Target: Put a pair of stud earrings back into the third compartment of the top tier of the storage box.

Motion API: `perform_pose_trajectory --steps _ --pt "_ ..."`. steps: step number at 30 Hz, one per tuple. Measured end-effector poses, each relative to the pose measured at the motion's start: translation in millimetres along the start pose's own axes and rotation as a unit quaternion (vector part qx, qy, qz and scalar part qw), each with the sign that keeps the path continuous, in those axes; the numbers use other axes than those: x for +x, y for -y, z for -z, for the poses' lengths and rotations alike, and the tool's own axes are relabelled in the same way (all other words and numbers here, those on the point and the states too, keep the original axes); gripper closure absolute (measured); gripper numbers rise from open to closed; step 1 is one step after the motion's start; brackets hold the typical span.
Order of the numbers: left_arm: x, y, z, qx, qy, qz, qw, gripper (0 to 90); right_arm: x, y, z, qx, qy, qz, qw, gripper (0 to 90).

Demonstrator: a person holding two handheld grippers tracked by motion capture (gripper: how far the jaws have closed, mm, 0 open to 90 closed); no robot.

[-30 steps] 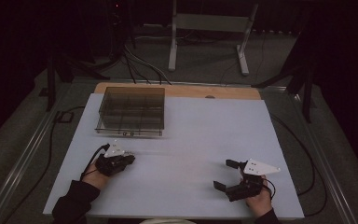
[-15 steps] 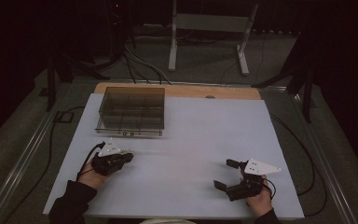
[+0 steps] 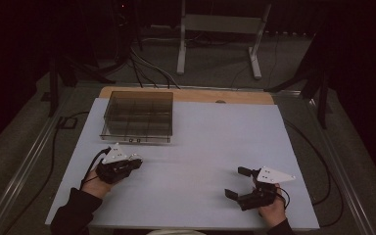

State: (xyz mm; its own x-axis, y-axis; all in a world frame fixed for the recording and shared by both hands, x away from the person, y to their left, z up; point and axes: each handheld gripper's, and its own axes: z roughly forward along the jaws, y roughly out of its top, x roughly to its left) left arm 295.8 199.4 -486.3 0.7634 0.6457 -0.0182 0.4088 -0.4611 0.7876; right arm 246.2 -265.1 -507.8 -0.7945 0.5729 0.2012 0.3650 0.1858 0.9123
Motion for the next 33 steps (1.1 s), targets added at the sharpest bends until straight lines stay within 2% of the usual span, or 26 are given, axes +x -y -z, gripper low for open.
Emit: perform_pose_trajectory --steps 12,21,33 --pt "-1.9 -13.4 2.0 -0.006 0.010 -0.008 0.9999 87.7 0.1 0.0 0.3 -0.001 0.000 0.000 1.0000 0.0" --pt "-1.6 -21.4 3.7 -0.014 0.020 -0.007 0.9997 87.7 0.2 -0.1 0.5 -0.001 0.001 0.001 1.0000 0.0" --pt "-1.4 -34.5 3.3 -0.020 0.024 -0.013 0.9994 87.7 0.2 -0.2 0.4 -0.002 0.001 0.002 1.0000 0.0"
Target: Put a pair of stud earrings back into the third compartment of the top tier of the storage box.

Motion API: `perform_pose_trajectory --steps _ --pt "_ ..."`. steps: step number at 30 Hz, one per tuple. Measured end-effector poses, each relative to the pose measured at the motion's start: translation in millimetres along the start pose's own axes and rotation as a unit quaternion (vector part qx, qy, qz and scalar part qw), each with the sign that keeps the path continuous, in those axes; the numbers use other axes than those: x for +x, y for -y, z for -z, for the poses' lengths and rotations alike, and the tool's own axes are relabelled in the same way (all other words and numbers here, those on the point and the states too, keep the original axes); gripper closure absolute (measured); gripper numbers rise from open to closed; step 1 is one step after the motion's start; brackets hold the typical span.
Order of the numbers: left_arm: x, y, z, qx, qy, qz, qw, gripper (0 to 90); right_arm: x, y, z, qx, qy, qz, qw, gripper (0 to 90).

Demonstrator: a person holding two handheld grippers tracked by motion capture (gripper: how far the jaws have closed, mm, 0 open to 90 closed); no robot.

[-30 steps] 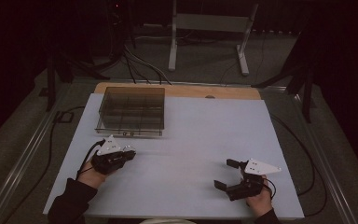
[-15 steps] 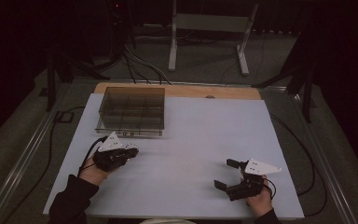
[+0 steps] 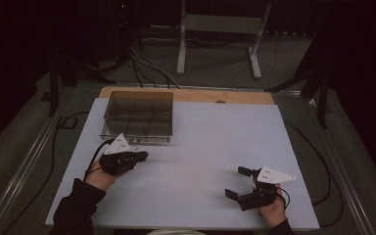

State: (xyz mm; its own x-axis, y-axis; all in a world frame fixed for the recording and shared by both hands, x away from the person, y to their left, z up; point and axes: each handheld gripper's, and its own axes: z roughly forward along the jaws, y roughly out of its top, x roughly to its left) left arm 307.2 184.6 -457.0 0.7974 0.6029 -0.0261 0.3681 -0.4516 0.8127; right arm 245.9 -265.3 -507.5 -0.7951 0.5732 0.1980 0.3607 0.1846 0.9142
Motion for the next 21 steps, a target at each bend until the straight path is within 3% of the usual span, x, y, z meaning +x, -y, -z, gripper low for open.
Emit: perform_pose_trajectory --steps 21 --pt "7.8 -20.7 -6.8 -0.016 0.008 0.003 0.9998 87.7 -0.4 0.4 -0.8 0.001 -0.001 -0.002 1.0000 0.0"
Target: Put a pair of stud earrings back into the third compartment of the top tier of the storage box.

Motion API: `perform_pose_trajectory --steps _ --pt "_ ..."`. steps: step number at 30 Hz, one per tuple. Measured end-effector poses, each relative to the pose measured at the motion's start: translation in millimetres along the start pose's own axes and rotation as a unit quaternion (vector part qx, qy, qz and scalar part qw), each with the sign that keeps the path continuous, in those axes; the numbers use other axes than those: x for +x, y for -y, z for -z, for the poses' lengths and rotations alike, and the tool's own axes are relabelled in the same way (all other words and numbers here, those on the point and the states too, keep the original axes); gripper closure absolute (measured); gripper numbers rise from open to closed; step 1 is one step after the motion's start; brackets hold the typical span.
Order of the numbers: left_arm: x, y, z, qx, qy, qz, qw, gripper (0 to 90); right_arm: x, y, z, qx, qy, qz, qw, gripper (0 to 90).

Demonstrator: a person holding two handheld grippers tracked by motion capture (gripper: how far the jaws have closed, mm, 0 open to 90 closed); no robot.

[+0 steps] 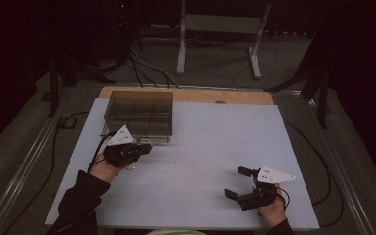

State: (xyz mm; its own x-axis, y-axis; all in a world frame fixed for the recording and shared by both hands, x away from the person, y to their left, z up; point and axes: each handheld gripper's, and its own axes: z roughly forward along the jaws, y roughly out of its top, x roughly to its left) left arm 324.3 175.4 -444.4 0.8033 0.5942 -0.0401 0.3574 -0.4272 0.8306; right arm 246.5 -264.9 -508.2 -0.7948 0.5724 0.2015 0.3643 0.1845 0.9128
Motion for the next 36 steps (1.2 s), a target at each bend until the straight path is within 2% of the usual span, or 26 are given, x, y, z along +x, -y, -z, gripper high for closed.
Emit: perform_pose_trajectory --steps 8,18,28,36 --pt "2.7 -9.3 -7.3 -0.006 0.003 0.001 1.0000 87.6 0.0 0.0 -0.1 0.000 0.000 0.000 1.0000 0.0" --pt "5.7 -18.5 -24.6 0.002 0.001 -0.003 1.0000 87.6 0.2 0.2 -0.4 0.003 -0.001 -0.001 1.0000 0.0" --pt "13.2 -26.8 -33.9 -0.003 -0.002 0.006 1.0000 87.5 0.3 0.3 -0.3 0.004 -0.001 -0.001 1.0000 0.0" --pt "19.4 -34.2 -40.3 -0.012 -0.015 0.020 0.9996 87.5 0.4 0.4 -0.9 0.006 -0.001 0.000 1.0000 0.0"
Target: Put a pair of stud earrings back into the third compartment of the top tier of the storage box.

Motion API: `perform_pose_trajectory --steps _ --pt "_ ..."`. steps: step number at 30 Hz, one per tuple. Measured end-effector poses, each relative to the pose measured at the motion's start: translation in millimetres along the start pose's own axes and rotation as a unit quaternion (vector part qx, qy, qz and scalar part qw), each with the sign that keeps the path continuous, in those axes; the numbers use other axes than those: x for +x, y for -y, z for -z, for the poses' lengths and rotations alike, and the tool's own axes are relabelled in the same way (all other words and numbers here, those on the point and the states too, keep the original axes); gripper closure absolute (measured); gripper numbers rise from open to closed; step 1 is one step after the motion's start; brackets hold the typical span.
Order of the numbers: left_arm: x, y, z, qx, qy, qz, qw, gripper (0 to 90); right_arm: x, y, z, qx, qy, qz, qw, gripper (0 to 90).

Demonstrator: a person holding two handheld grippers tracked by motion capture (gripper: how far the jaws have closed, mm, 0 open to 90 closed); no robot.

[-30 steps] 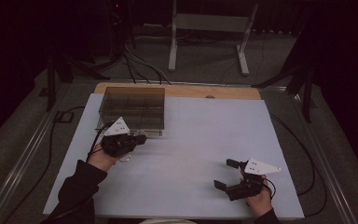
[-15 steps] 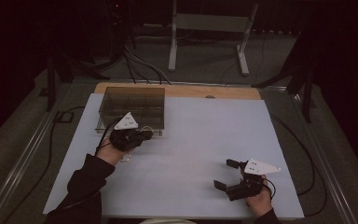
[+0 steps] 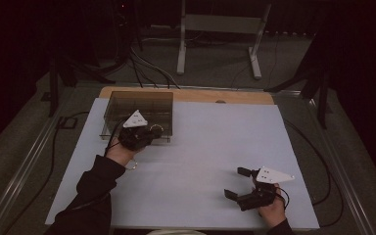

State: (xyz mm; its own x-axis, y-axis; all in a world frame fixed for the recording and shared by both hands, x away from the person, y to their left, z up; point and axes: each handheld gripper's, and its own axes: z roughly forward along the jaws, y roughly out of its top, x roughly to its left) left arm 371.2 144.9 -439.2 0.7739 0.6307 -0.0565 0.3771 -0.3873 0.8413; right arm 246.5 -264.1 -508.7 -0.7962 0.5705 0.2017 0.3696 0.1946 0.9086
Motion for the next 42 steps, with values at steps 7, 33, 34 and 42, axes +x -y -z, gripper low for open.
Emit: perform_pose_trajectory --steps 7,33,34,42 --pt "4.4 -1.4 -8.1 0.000 -0.005 0.008 1.0000 87.0 -0.2 0.1 0.3 0.001 0.000 -0.001 1.0000 0.0" --pt "-0.5 -3.4 14.8 -0.028 -0.013 0.038 0.9988 33.6 0.3 -0.1 0.8 0.004 -0.001 0.000 1.0000 0.0" --pt "-1.1 -3.3 16.7 -0.029 -0.013 0.039 0.9987 31.3 0.3 -0.1 0.6 0.004 -0.002 0.000 1.0000 0.0" --pt "-6.7 -1.1 29.4 -0.023 0.004 0.032 0.9992 18.4 0.7 -0.3 1.1 0.001 -0.001 0.000 1.0000 0.0"
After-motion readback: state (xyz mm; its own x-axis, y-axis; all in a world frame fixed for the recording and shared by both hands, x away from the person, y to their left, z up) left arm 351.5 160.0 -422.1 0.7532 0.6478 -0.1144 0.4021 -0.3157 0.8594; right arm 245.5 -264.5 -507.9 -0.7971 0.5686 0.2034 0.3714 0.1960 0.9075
